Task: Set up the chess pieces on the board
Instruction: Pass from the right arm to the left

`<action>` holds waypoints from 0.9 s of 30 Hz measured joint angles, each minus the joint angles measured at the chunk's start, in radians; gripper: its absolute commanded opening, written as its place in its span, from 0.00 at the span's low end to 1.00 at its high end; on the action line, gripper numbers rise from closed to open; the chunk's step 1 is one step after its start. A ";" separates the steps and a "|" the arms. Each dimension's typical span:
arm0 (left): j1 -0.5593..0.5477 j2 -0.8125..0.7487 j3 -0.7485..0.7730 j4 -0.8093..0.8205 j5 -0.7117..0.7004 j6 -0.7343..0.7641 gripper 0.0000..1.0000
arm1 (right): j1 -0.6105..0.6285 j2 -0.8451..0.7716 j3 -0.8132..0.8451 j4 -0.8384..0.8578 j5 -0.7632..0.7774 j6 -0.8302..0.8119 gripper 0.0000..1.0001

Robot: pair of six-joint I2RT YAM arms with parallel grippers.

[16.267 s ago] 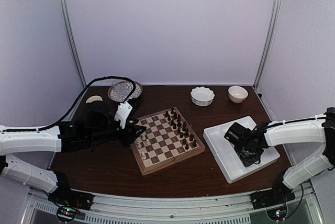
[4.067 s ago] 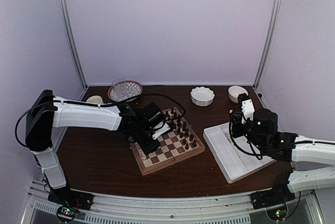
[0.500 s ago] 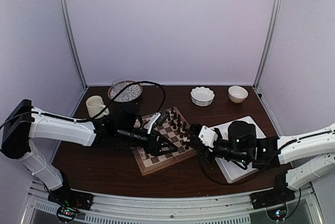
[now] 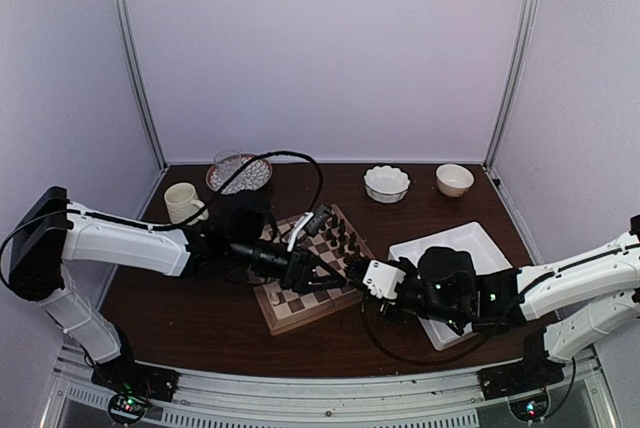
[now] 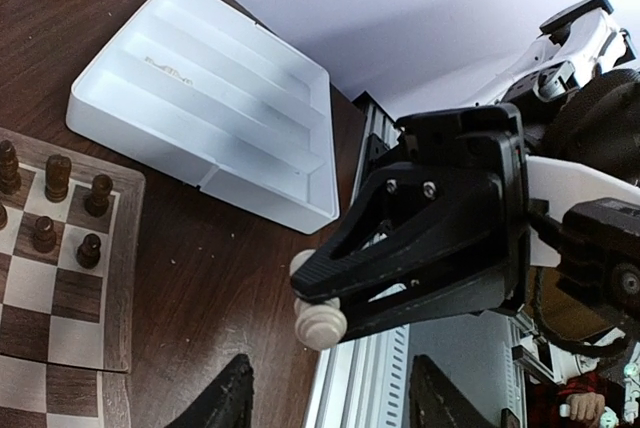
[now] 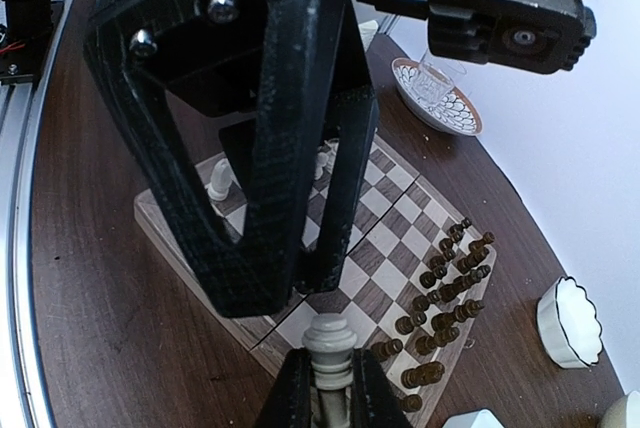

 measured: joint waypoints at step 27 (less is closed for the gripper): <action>-0.007 0.071 0.046 -0.001 0.015 -0.017 0.24 | 0.044 0.042 0.025 0.000 0.072 -0.019 0.00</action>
